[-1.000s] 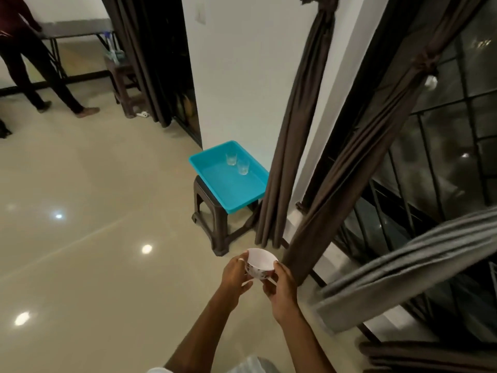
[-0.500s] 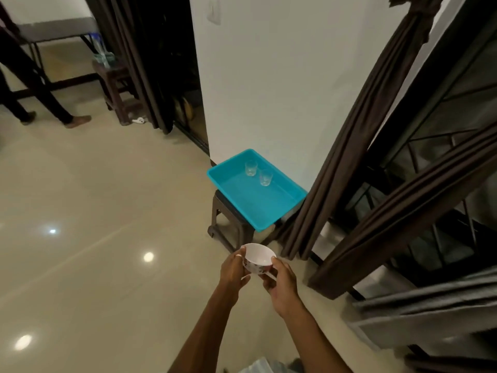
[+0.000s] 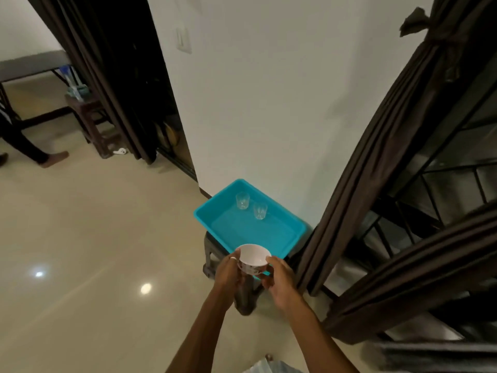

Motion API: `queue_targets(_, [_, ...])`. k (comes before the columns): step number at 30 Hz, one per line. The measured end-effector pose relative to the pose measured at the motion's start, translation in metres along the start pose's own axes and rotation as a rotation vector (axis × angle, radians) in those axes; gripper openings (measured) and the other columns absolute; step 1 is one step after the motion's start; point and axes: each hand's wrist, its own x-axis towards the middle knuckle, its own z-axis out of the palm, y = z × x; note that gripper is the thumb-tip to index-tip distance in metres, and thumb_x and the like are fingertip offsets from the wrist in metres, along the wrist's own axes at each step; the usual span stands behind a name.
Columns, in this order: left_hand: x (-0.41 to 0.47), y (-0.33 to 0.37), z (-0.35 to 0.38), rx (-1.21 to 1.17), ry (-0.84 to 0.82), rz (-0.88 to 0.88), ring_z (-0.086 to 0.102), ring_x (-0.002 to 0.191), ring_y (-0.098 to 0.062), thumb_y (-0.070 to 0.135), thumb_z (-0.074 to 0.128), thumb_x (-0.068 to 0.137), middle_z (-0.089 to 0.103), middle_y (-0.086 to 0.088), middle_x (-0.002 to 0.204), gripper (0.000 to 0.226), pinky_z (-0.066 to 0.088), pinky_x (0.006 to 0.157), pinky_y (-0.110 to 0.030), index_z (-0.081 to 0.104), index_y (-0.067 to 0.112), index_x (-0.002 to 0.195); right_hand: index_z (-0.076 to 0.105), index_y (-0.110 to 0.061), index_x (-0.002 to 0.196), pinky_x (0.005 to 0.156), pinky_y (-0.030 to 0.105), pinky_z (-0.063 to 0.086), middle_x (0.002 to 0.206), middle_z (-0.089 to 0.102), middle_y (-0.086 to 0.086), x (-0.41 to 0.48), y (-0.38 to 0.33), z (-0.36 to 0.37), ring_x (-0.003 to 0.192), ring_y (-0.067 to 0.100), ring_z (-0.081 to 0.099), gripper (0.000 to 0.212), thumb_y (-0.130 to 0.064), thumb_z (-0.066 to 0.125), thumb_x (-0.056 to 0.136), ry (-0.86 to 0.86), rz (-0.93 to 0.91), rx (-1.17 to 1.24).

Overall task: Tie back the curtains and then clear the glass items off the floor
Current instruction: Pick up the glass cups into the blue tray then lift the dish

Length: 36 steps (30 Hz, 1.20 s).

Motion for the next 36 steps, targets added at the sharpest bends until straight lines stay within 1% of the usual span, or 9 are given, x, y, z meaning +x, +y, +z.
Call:
queue_targets(2, [0.021, 0.004, 0.014, 0.010, 0.019, -0.043, 0.070, 0.103, -0.030, 0.036, 0.065, 0.095, 0.073, -0.013, 0.113, 0.034, 0.060, 0.070, -0.034, 0.064, 0.012, 0.119, 0.065, -0.019, 0.123, 0.081, 0.039, 0.060, 0.119, 0.068, 0.010, 0.017, -0.011, 0.004, 0.108, 0.030, 0.066, 0.034, -0.027, 0.072, 0.091, 0.015, -0.015, -0.005])
queue_targets(6, [0.050, 0.002, 0.039, 0.149, -0.044, -0.109, 0.065, 0.110, -0.029, 0.037, 0.062, 0.097, 0.067, -0.009, 0.119, 0.042, 0.052, 0.100, -0.042, 0.058, 0.009, 0.129, 0.066, -0.014, 0.117, 0.062, 0.030, 0.053, 0.113, 0.070, 0.014, 0.036, -0.022, -0.007, 0.090, 0.026, 0.067, 0.024, -0.020, 0.066, 0.094, 0.100, 0.026, 0.063])
queue_targets(11, [0.068, 0.012, 0.072, 0.241, -0.105, -0.151, 0.066, 0.100, -0.029, 0.040, 0.063, 0.096, 0.067, -0.010, 0.112, 0.024, 0.057, 0.082, -0.041, 0.061, 0.019, 0.107, 0.066, -0.019, 0.117, 0.068, 0.031, 0.050, 0.111, 0.072, 0.016, 0.050, -0.035, -0.019, 0.092, 0.028, 0.066, 0.021, -0.023, 0.063, 0.096, 0.179, 0.039, 0.109])
queue_targets(15, [0.094, 0.013, 0.082, 0.354, -0.172, -0.193, 0.066, 0.096, -0.026, 0.045, 0.062, 0.095, 0.068, -0.012, 0.118, 0.041, 0.049, 0.064, -0.031, 0.062, 0.014, 0.122, 0.064, -0.017, 0.123, 0.071, 0.032, 0.054, 0.117, 0.071, 0.015, 0.062, -0.037, -0.021, 0.100, 0.030, 0.068, 0.025, -0.022, 0.061, 0.098, 0.239, 0.058, 0.193])
queue_targets(18, [0.112, 0.029, 0.086, 0.435, -0.230, -0.194, 0.066, 0.099, -0.026, 0.041, 0.059, 0.098, 0.065, -0.009, 0.118, 0.031, 0.051, 0.067, -0.032, 0.059, 0.017, 0.118, 0.063, -0.016, 0.125, 0.071, 0.034, 0.056, 0.122, 0.068, 0.016, 0.079, -0.037, -0.011, 0.109, 0.033, 0.067, 0.027, -0.022, 0.060, 0.098, 0.273, 0.066, 0.234])
queue_targets(23, [0.159, 0.071, 0.090, 0.525, -0.310, -0.214, 0.061, 0.105, -0.030, 0.025, 0.053, 0.103, 0.059, -0.012, 0.124, 0.019, 0.051, 0.088, -0.041, 0.059, 0.016, 0.119, 0.060, -0.018, 0.126, 0.076, 0.035, 0.054, 0.122, 0.067, 0.013, 0.109, -0.047, 0.031, 0.105, 0.029, 0.067, 0.027, -0.025, 0.058, 0.100, 0.317, 0.085, 0.210])
queue_targets(27, [0.200, 0.091, 0.092, 0.572, -0.333, -0.161, 0.055, 0.107, -0.028, 0.014, 0.052, 0.102, 0.058, -0.009, 0.116, 0.015, 0.051, 0.072, -0.032, 0.060, 0.016, 0.114, 0.057, -0.019, 0.130, 0.077, 0.036, 0.056, 0.127, 0.062, 0.011, 0.139, -0.050, 0.060, 0.112, 0.030, 0.063, 0.030, -0.027, 0.060, 0.101, 0.379, 0.073, 0.207])
queue_targets(33, [0.272, 0.090, 0.108, 0.763, -0.438, -0.231, 0.058, 0.108, -0.027, 0.018, 0.046, 0.102, 0.059, -0.010, 0.122, 0.028, 0.054, 0.065, -0.029, 0.063, 0.021, 0.125, 0.053, -0.020, 0.141, 0.086, 0.039, 0.058, 0.141, 0.053, 0.011, 0.205, -0.045, 0.083, 0.124, 0.031, 0.055, 0.040, -0.024, 0.059, 0.102, 0.513, 0.090, 0.184])
queue_targets(36, [0.316, 0.076, 0.122, 0.830, -0.505, -0.266, 0.060, 0.109, -0.027, 0.020, 0.045, 0.102, 0.062, -0.010, 0.123, 0.026, 0.054, 0.066, -0.030, 0.064, 0.028, 0.119, 0.051, -0.018, 0.145, 0.095, 0.044, 0.056, 0.143, 0.051, 0.011, 0.242, -0.044, 0.080, 0.127, 0.032, 0.053, 0.043, -0.019, 0.057, 0.102, 0.591, 0.129, 0.155])
